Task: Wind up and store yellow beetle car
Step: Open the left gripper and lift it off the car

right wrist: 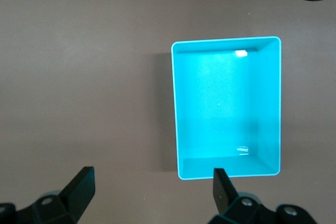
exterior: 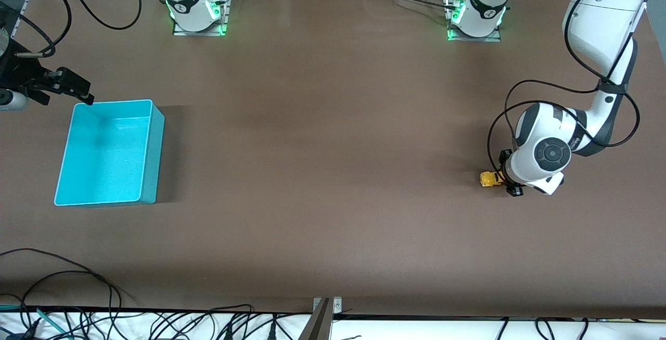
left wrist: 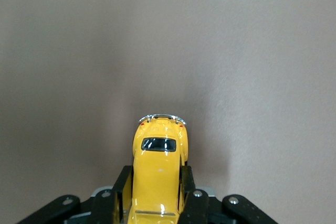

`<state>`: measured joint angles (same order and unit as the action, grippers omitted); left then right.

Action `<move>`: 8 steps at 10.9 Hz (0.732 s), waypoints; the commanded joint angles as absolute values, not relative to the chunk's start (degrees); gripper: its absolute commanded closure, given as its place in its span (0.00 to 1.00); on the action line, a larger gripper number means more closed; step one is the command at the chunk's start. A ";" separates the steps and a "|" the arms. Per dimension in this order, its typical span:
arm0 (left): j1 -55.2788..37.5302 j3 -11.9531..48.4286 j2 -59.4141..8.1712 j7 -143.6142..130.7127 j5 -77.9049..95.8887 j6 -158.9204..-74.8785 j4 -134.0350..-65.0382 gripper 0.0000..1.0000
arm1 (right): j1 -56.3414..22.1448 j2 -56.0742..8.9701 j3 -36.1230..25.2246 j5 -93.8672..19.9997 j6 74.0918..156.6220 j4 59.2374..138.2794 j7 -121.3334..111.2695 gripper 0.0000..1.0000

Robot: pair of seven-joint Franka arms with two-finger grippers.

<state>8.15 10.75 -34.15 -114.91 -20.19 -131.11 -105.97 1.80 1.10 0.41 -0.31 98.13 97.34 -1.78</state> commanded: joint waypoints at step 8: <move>11.60 10.81 -36.39 -109.60 -22.41 -133.77 -104.68 1.00 | 1.76 0.62 0.35 -0.79 97.21 96.06 -2.29 0.00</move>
